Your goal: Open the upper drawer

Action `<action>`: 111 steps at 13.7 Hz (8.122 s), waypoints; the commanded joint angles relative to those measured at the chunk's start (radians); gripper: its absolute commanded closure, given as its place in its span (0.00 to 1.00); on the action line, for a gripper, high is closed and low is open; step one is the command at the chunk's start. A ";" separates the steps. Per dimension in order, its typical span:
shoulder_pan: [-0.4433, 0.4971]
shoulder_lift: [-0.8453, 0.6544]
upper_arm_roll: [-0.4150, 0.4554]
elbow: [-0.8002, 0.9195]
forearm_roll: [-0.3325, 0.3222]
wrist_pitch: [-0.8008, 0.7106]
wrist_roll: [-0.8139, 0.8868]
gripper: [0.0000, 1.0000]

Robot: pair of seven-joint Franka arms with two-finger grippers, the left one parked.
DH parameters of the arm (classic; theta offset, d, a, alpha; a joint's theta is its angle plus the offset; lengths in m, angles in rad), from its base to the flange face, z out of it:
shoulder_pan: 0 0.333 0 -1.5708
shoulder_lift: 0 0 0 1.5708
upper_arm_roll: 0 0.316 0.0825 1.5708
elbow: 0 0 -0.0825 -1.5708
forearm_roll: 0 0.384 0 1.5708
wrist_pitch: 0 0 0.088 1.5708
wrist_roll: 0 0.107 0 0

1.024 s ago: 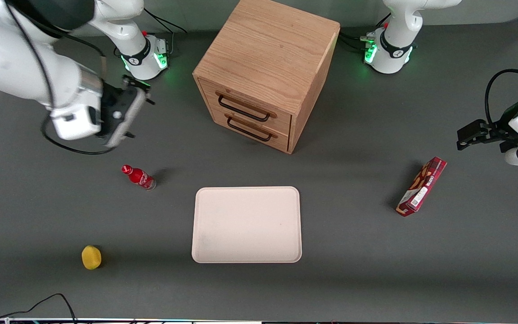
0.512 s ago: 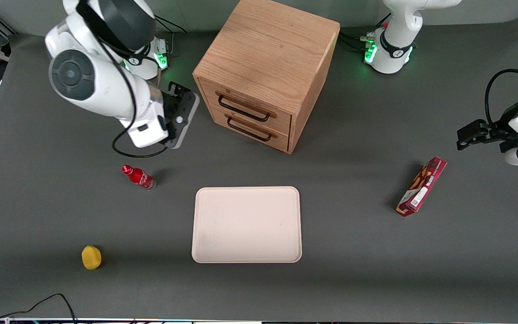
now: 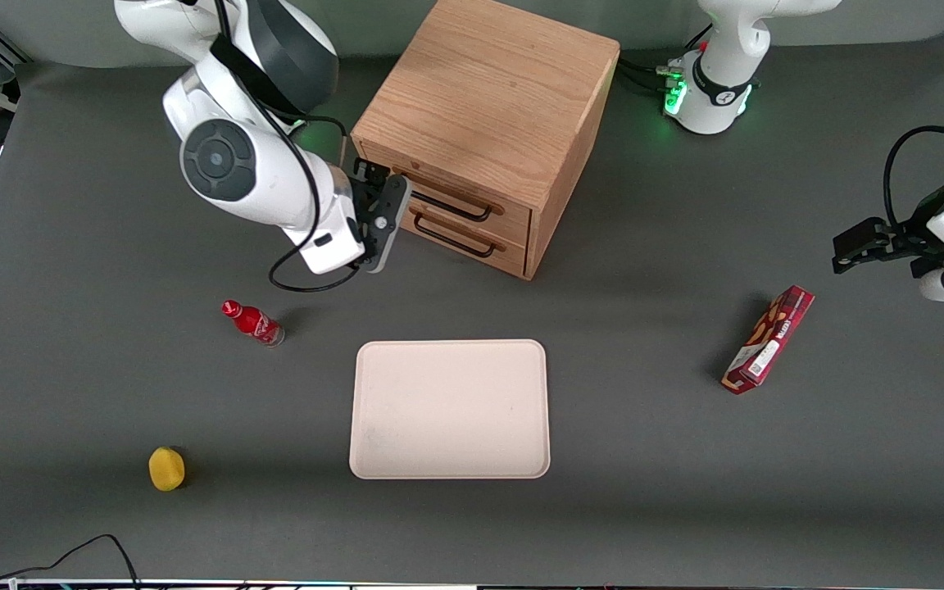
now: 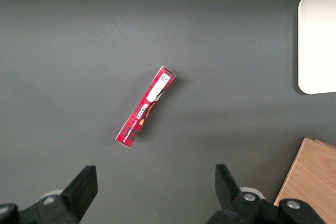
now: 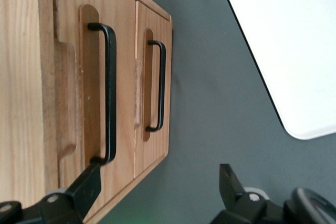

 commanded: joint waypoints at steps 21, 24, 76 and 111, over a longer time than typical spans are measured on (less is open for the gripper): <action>0.041 0.044 0.087 -0.123 0.056 0.243 0.014 0.00; 0.051 0.052 0.087 -0.125 0.056 0.255 0.015 0.00; -0.005 0.184 0.046 -0.006 -0.077 0.355 0.003 0.00; -0.025 0.318 -0.104 0.225 -0.182 0.312 -0.103 0.00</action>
